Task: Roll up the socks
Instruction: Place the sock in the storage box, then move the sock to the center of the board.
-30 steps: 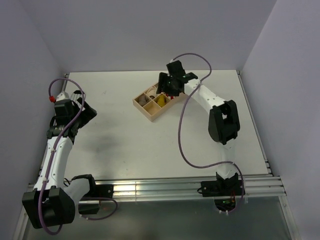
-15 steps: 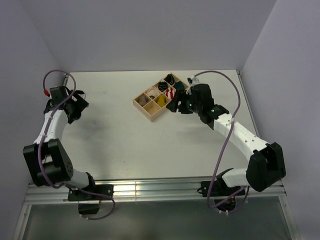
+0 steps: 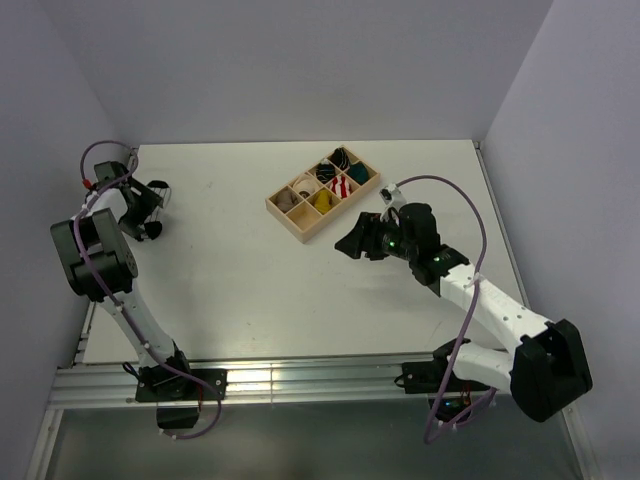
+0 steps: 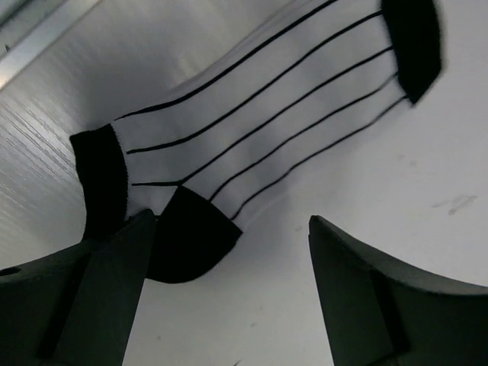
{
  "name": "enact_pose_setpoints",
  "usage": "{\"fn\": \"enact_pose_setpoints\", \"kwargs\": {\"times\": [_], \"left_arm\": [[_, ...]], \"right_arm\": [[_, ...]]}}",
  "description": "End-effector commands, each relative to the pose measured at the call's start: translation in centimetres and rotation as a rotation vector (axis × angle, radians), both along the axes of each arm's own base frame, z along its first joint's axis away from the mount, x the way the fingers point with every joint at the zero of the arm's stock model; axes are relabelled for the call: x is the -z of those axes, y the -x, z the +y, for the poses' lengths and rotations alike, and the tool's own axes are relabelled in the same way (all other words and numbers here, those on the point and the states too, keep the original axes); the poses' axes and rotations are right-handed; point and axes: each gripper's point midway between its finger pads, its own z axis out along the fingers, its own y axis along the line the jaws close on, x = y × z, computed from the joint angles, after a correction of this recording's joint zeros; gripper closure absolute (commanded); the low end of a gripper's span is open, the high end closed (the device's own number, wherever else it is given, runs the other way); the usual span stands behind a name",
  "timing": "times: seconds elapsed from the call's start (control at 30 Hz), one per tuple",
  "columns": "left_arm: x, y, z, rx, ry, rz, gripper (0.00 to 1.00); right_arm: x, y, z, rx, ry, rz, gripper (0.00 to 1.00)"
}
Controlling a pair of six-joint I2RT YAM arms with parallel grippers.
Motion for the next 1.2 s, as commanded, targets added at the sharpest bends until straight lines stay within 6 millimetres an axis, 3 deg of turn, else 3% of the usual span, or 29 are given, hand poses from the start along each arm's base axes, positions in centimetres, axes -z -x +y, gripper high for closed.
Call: {"fn": "enact_pose_setpoints", "kwargs": {"times": [0.0,0.07,0.23,0.27,0.33,0.4,0.47,0.5,0.57,0.6,0.67,0.7,0.73,0.77,0.8,0.83,0.9,0.93,1.0,1.17], "left_arm": [[1.6,0.6,-0.1,-0.020,0.041,0.053,0.14],[3.3,2.1,-1.1,-0.015,0.076,0.097,0.14],[5.1,5.5,-4.3,-0.015,0.186,0.131,0.14],[5.2,7.1,-5.7,-0.026,0.236,0.138,0.14],[5.0,8.3,-7.7,-0.021,0.270,0.116,0.14],[4.6,10.8,-11.1,-0.018,0.330,0.104,0.14],[3.6,12.8,-13.7,-0.003,0.359,0.037,0.14],[3.0,13.3,-16.2,0.020,0.400,0.018,0.14],[0.8,14.4,-19.0,0.034,0.439,-0.056,0.14],[-0.2,15.0,-21.9,0.109,0.461,-0.070,0.14],[-3.3,15.9,-25.5,0.186,0.503,-0.145,0.14],[-4.0,17.1,-28.1,0.274,0.502,-0.137,0.15],[-4.6,17.5,-28.6,0.294,0.467,-0.139,0.15],[-6.6,17.3,-29.2,0.363,0.420,-0.184,0.16],[-6.4,18.6,-29.6,0.405,0.371,-0.134,0.17],[-7.8,17.6,-28.7,0.406,0.289,-0.169,0.18],[-7.3,18.2,-27.9,0.498,0.171,-0.117,0.22],[-7.5,16.9,-26.4,0.474,0.067,-0.116,0.23],[-6.9,16.7,-25.3,0.522,-0.036,-0.075,0.29],[-4.0,16.7,-26.6,0.588,-0.002,-0.026,0.48]], "right_arm": [[-2.3,0.0,-0.1,-0.013,-0.025,-0.114,0.26],[-2.5,0.1,-0.2,-0.014,-0.031,-0.124,0.26],[-2.6,0.4,0.2,-0.039,-0.046,-0.120,0.26],[-2.4,0.4,0.1,-0.035,-0.045,-0.116,0.26],[-2.6,0.6,0.1,-0.035,-0.051,-0.128,0.26],[-2.6,0.7,0.0,-0.032,-0.049,-0.128,0.26],[-2.8,0.8,-0.2,-0.031,-0.050,-0.135,0.26],[-2.7,1.0,-0.2,-0.035,-0.047,-0.131,0.26],[-3.1,1.3,-0.3,-0.036,-0.050,-0.146,0.26],[-3.2,1.4,-0.5,-0.033,-0.049,-0.155,0.26],[-3.2,1.6,-0.6,-0.032,-0.047,-0.159,0.26],[-3.2,1.7,-0.8,-0.028,-0.042,-0.157,0.26],[-3.2,1.8,-0.8,-0.028,-0.038,-0.166,0.26],[-3.1,1.9,-0.9,-0.027,-0.037,-0.164,0.26],[-3.2,2.0,-1.0,-0.026,-0.037,-0.172,0.26],[-3.1,2.1,-1.0,-0.027,-0.037,-0.172,0.27],[-2.7,2.4,-1.1,-0.032,-0.041,-0.168,0.27],[-2.6,2.5,-1.0,-0.034,-0.043,-0.166,0.27],[-1.9,2.8,-1.0,-0.043,-0.045,-0.145,0.27],[-0.8,3.3,-1.1,-0.045,-0.040,-0.114,0.28]]}}
